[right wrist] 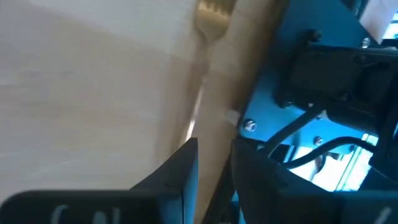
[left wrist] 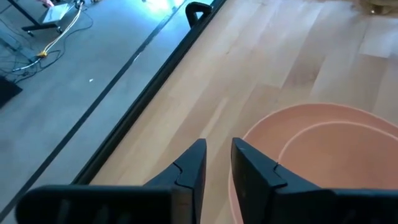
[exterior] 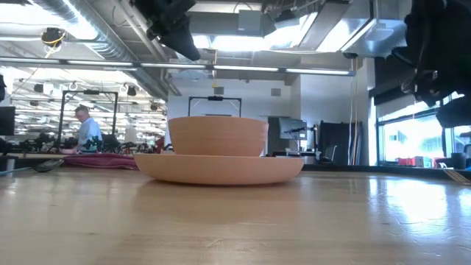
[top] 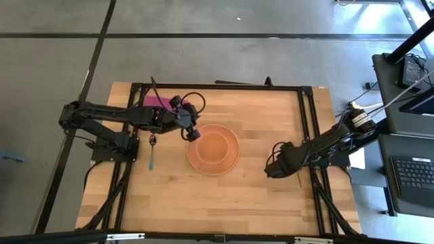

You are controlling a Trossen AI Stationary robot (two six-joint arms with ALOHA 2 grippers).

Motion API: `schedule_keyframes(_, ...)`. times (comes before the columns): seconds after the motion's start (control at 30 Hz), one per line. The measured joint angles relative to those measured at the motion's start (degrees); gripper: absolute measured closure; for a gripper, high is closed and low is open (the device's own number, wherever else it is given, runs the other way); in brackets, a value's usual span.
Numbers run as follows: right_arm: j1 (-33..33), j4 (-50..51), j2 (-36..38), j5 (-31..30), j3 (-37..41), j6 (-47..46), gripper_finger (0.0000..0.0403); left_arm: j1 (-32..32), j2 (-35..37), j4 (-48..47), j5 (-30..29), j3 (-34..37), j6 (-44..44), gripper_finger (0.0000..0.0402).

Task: Set table place
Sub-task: Put the gold fork to the right of the light orange plate

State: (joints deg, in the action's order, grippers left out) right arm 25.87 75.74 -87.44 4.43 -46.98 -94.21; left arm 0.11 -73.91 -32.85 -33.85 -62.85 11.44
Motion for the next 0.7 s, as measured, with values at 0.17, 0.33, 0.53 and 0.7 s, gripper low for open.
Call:
schedule_keyframes(0.17,0.52,-1.13,2.5,4.42,5.77,0.15,0.0306,-1.06,0.0,-2.94,0.12,0.0,1.57,0.0332)
schedule_keyframes(0.33,1.85,-0.99,7.04,1.29,5.34,-1.48,0.0306,-1.72,0.0,-4.14,0.13,0.0,3.14,0.0342)
schedule_keyframes(0.53,2.4,-8.91,14.15,-9.79,4.57,-0.13,0.0306,-1.74,0.0,-4.23,0.14,0.0,4.97,0.0354)
schedule_keyframes(0.7,2.4,-8.98,16.94,-9.12,5.78,-0.25,0.0306,-2.53,0.0,-5.52,0.41,0.0,6.5,0.0363)
